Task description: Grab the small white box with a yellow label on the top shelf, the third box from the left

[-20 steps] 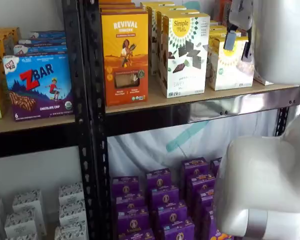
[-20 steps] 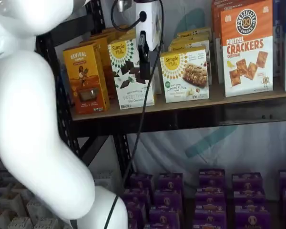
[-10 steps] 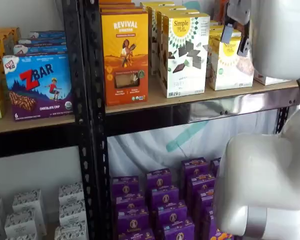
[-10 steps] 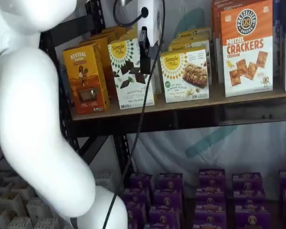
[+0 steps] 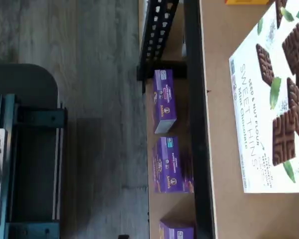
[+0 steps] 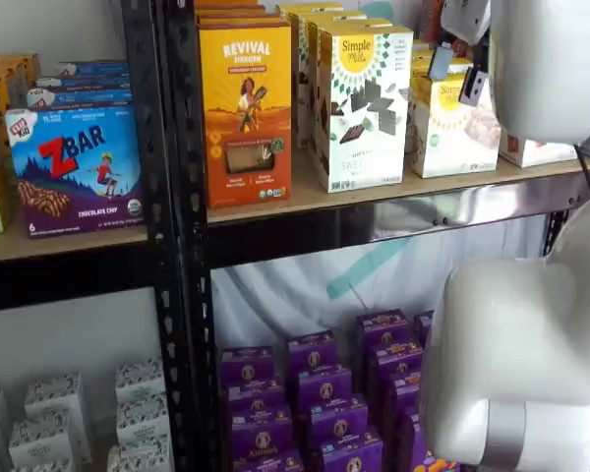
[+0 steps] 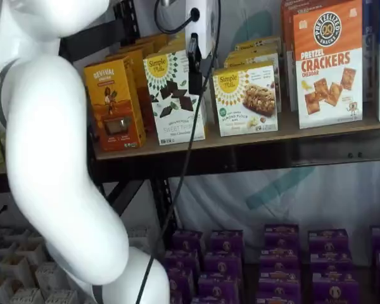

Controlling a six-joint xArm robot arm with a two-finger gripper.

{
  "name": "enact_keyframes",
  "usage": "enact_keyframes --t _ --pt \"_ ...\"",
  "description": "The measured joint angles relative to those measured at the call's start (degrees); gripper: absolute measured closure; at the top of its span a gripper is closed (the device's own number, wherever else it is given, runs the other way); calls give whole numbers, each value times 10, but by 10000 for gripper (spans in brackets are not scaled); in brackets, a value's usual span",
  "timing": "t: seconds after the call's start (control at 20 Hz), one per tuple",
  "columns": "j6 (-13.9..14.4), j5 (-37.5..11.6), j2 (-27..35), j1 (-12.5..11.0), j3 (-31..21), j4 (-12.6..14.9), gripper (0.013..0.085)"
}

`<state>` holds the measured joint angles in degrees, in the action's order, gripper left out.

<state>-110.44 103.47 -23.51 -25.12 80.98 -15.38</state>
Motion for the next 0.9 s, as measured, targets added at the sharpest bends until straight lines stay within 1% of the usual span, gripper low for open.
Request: enact_keyframes --t 0.35,0.9 --pt "-5 6 18 -5 16 1 130" --pt "-18 7 26 -17 22 4 130"
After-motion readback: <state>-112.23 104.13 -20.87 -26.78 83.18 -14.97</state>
